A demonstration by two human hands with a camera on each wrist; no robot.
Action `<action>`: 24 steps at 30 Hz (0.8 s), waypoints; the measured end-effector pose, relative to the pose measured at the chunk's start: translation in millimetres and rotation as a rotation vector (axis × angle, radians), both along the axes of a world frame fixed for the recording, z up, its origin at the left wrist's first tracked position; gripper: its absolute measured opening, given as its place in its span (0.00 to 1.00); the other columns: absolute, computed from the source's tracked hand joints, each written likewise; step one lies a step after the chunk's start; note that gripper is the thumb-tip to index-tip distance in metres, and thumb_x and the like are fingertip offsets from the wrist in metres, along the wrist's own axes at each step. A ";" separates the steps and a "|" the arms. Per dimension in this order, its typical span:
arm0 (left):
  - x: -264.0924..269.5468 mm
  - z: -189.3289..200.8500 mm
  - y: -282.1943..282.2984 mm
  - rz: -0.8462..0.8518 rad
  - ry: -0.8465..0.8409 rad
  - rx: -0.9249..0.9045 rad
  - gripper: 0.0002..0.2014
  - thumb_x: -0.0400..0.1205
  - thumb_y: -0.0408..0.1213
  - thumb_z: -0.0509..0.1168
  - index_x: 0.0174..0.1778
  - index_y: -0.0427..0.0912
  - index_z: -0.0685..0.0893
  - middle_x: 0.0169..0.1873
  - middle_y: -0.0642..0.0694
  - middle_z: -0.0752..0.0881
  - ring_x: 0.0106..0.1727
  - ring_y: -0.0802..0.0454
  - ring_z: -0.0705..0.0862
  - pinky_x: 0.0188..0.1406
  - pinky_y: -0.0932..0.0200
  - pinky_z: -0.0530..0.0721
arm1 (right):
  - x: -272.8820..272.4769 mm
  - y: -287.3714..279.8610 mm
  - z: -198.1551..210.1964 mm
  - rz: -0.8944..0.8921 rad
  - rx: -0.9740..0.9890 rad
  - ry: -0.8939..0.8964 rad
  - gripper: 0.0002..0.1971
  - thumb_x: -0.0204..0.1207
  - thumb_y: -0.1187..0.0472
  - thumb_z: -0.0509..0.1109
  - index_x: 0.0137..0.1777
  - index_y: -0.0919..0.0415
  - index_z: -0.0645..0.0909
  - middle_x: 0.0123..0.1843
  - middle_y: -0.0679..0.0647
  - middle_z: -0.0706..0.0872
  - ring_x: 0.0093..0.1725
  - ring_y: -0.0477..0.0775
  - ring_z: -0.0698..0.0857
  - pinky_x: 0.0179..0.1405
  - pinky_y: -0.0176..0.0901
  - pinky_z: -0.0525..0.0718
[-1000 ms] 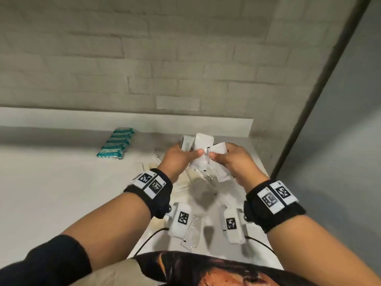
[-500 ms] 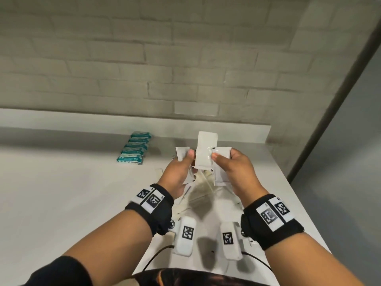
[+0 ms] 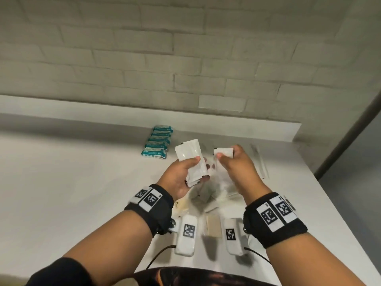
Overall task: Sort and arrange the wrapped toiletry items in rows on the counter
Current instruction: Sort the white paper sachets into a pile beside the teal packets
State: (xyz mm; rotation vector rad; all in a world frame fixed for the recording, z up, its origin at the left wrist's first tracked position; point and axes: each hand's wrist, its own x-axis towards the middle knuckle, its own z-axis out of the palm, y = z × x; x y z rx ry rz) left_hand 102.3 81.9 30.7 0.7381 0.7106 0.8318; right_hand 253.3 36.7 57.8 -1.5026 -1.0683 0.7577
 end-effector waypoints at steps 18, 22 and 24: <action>-48.5 -2.6 36.9 -0.132 0.106 0.230 0.15 0.81 0.24 0.64 0.62 0.38 0.82 0.50 0.41 0.90 0.43 0.47 0.89 0.34 0.56 0.88 | -39.6 18.6 -15.6 0.054 0.179 0.115 0.15 0.73 0.69 0.69 0.56 0.51 0.78 0.62 0.48 0.82 0.58 0.52 0.83 0.49 0.36 0.82; -42.4 -4.6 41.9 -0.205 0.155 0.318 0.25 0.71 0.29 0.72 0.65 0.33 0.79 0.50 0.36 0.87 0.46 0.43 0.88 0.35 0.55 0.86 | -36.0 29.4 -8.3 0.088 0.036 0.168 0.31 0.72 0.70 0.76 0.72 0.50 0.71 0.51 0.55 0.80 0.34 0.47 0.81 0.23 0.30 0.76; -37.8 -6.6 44.4 -0.177 0.127 0.324 0.24 0.69 0.29 0.72 0.62 0.32 0.80 0.48 0.36 0.87 0.45 0.43 0.87 0.38 0.54 0.86 | -35.9 30.0 -4.7 -0.014 0.069 0.222 0.24 0.71 0.76 0.73 0.63 0.56 0.75 0.48 0.61 0.81 0.25 0.48 0.80 0.18 0.34 0.76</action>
